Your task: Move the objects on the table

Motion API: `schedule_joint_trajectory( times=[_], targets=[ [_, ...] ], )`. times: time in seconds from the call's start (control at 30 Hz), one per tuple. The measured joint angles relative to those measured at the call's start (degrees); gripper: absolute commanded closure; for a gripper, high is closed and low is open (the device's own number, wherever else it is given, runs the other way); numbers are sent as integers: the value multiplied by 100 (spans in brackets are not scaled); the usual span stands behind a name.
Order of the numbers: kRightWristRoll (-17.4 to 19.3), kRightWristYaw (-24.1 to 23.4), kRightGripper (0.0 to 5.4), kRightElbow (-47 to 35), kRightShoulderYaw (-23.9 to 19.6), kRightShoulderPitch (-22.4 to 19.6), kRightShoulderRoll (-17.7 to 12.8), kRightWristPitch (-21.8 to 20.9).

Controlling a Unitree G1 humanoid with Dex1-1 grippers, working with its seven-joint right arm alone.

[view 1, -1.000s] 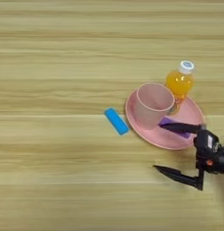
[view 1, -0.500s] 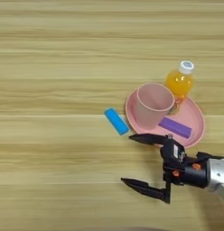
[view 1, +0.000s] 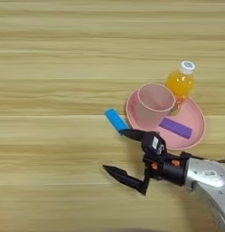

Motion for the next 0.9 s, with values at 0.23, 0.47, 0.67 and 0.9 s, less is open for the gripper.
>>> schedule_joint_trajectory(
  times=[0.23, 0.47, 0.67, 0.9],
  targets=[
    [-492, -512, 3, -167, 292, -294, 90, 567],
    [-693, -910, 3, -167, 482, -565, 419, 906],
    [-809, -1229, 3, -141, 534, -702, 625, 1070],
    [-1172, -1699, 3, 41, 680, -869, 782, 1375]
  ],
)
